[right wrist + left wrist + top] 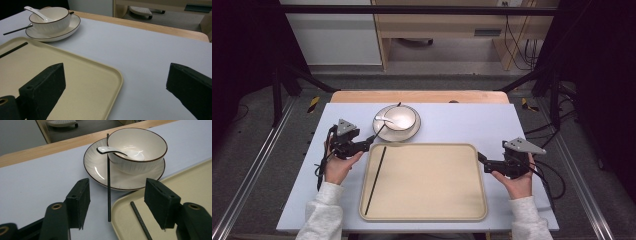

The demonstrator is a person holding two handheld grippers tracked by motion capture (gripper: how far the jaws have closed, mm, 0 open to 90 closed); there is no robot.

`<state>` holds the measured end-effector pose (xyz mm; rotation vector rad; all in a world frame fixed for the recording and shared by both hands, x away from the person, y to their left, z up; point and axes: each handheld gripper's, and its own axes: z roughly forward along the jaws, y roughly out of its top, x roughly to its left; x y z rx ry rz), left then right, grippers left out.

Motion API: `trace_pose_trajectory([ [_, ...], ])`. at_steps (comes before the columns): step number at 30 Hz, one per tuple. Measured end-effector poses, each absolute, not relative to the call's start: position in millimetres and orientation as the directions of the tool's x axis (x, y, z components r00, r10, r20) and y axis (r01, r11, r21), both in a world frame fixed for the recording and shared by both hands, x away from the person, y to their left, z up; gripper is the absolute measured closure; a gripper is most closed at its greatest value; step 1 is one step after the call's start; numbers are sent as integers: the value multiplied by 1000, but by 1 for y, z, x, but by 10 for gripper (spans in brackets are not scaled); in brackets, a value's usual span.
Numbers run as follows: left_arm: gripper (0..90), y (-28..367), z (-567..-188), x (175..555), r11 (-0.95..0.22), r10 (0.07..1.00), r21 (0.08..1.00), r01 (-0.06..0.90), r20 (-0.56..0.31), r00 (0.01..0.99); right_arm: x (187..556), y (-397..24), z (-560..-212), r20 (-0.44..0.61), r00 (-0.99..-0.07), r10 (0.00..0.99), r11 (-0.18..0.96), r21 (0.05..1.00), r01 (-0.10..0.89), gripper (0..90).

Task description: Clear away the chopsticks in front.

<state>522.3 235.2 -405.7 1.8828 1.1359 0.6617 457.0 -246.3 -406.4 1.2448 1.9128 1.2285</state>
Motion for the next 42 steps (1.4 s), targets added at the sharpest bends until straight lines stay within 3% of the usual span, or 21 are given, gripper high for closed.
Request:
trace_pose_trajectory([
  [12, 356, 230, -418, 562, -354, 865, 798, 487, 82, 495, 459, -246, -408, 33, -425, 905, 162, 895, 415, 27],
  [25, 538, 212, -435, 591, -421, 851, 754, 504, 137, 506, 460, -245, -409, 33, -428, 903, 166, 893, 418, 29],
  [42, 752, 198, -452, 611, -409, 857, 746, 526, 116, 501, 460, -247, -409, 33, -425, 905, 164, 893, 419, 30],
])
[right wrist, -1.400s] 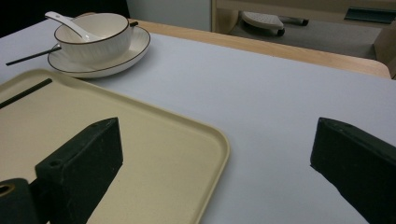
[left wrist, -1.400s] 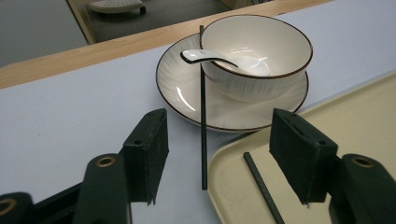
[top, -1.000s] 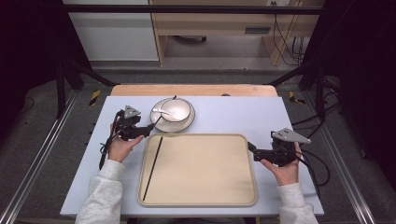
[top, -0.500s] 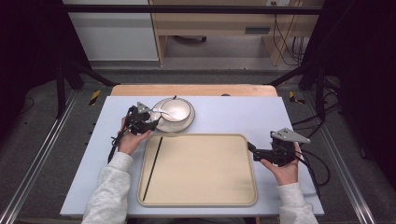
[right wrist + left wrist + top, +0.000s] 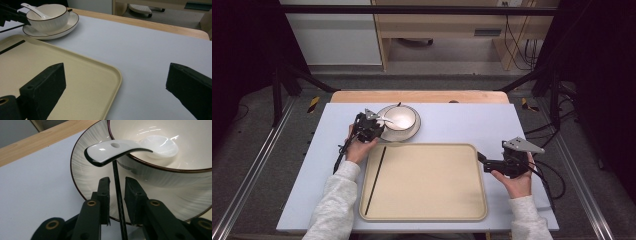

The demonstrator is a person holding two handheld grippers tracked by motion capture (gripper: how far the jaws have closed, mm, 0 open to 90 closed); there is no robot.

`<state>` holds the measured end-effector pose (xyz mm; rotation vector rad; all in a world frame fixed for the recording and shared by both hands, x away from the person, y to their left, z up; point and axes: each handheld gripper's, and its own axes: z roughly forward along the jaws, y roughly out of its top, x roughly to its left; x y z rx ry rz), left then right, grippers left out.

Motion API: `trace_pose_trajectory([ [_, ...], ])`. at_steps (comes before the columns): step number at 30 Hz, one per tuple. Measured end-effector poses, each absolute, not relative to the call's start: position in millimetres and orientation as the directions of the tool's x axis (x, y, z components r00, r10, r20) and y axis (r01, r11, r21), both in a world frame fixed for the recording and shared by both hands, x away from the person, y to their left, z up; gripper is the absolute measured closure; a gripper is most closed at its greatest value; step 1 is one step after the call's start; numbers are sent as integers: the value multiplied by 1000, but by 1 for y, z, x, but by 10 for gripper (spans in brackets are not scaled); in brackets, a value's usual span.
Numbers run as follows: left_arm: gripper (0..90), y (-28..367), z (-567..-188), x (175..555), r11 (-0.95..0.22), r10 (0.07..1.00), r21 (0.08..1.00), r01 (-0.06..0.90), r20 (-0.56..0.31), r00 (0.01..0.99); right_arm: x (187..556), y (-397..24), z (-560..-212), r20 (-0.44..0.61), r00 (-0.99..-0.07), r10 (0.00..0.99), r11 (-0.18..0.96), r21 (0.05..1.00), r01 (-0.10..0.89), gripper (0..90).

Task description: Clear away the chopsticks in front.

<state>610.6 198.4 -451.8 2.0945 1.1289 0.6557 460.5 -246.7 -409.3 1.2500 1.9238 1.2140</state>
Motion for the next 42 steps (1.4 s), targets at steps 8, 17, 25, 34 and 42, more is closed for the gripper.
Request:
trace_pose_trajectory([
  [8, 851, 200, -455, 613, -394, 866, 742, 543, 103, 489, 460, -247, -410, 34, -426, 904, 164, 893, 420, 31],
  [17, 857, 203, -451, 609, -351, 888, 750, 560, 76, 454, 460, -246, -410, 33, -425, 905, 165, 892, 421, 31],
  [25, 858, 214, -439, 597, -318, 902, 774, 547, 69, 426, 459, -248, -408, 33, -422, 906, 161, 894, 418, 30],
  [34, 858, 233, -433, 582, -270, 928, 786, 556, 58, 369, 459, -248, -408, 33, -421, 906, 160, 895, 416, 30],
  [42, 858, 246, -431, 562, -218, 951, 795, 566, 42, 307, 458, -248, -407, 35, -419, 907, 157, 896, 415, 29],
])
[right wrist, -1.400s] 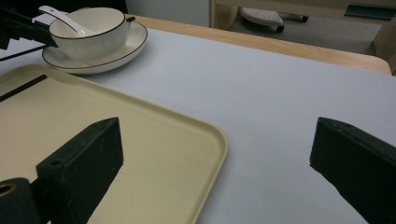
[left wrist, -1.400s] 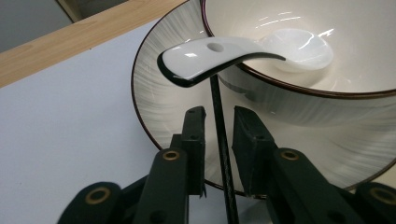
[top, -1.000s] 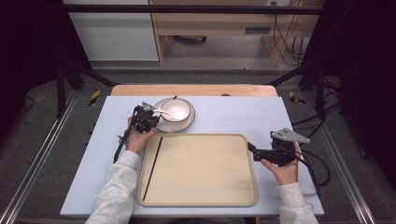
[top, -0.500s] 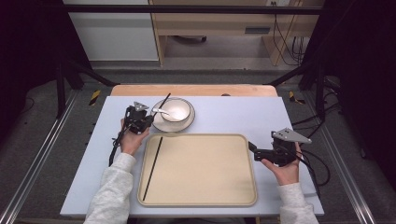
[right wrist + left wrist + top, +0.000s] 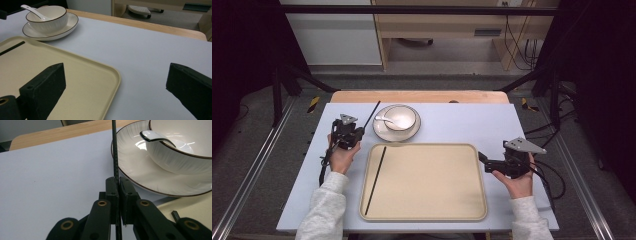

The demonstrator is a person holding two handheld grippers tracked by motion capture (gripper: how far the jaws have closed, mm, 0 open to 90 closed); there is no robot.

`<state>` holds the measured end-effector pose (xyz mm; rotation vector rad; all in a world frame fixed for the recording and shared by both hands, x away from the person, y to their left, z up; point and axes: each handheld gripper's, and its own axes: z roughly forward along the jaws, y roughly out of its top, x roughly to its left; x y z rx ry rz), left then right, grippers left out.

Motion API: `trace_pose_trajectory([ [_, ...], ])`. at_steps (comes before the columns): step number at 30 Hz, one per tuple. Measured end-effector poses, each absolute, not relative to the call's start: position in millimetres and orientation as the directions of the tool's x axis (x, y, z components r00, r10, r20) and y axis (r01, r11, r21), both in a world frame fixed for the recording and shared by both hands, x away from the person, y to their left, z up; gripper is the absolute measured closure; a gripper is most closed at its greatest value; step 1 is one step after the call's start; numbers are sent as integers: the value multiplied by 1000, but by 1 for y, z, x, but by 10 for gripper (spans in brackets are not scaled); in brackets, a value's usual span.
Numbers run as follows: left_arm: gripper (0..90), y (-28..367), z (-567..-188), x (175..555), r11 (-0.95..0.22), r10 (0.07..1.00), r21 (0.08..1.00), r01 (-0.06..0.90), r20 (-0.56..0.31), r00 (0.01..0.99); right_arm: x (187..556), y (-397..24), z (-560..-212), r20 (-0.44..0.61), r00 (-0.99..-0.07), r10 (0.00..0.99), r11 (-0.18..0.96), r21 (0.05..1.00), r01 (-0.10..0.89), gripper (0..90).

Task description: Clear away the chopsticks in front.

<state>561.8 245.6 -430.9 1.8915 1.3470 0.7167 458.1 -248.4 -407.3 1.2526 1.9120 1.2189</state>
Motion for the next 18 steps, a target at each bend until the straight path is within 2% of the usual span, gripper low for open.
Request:
trace_pose_trajectory([
  [12, 858, 251, -423, 517, -158, 974, 811, 563, 36, 222, 457, -249, -407, 41, -419, 907, 150, 898, 413, 26],
  [18, 858, 252, -427, 494, -138, 976, 826, 546, 22, 215, 457, -248, -407, 38, -421, 906, 155, 897, 414, 26],
])
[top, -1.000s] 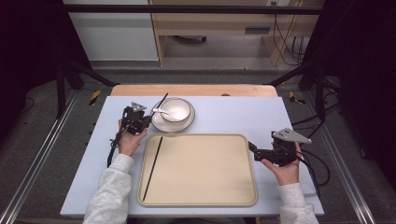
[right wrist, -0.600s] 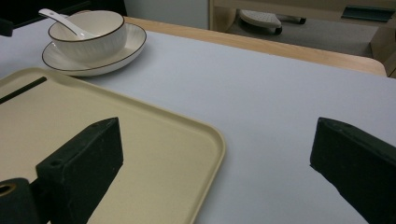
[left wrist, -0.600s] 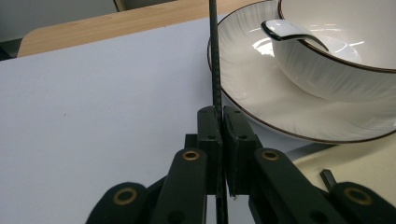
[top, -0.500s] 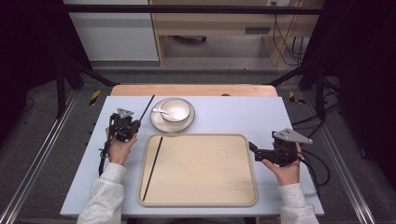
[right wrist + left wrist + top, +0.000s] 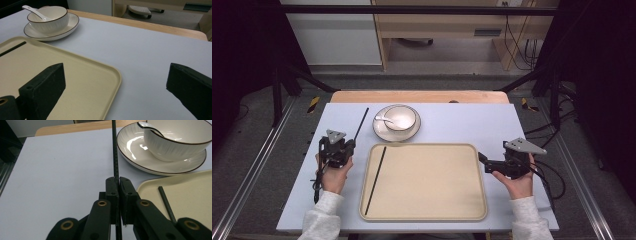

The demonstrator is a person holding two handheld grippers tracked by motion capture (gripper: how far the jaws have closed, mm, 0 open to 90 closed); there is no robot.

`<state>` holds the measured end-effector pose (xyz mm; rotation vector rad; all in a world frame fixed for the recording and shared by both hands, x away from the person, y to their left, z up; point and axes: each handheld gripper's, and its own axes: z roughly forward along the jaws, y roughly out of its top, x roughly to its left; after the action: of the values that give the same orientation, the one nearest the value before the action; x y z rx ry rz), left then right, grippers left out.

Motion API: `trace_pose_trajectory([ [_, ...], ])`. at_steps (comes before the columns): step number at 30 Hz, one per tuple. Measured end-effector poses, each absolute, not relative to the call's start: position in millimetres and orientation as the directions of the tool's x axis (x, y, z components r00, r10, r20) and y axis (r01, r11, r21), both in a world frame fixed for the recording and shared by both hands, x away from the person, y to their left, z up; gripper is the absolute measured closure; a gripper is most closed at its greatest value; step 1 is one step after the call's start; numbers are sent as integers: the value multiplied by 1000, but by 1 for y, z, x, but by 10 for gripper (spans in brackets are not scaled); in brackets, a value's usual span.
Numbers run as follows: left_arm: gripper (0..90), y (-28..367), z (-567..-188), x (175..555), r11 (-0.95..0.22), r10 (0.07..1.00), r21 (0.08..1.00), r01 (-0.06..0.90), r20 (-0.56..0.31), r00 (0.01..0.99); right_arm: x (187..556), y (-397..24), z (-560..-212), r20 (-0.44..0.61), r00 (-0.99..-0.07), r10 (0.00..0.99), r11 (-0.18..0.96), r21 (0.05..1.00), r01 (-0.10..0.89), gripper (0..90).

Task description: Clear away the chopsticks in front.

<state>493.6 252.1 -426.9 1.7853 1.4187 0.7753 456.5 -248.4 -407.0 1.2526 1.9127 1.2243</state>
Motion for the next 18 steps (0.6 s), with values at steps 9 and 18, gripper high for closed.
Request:
trace_pose_trajectory([
  [9, 858, 254, -429, 462, -75, 986, 832, 549, -20, 164, 456, -249, -407, 38, -421, 906, 152, 899, 410, 26],
  [18, 858, 236, -430, 429, -33, 989, 852, 523, -47, 140, 455, -249, -407, 41, -426, 904, 152, 900, 409, 25],
])
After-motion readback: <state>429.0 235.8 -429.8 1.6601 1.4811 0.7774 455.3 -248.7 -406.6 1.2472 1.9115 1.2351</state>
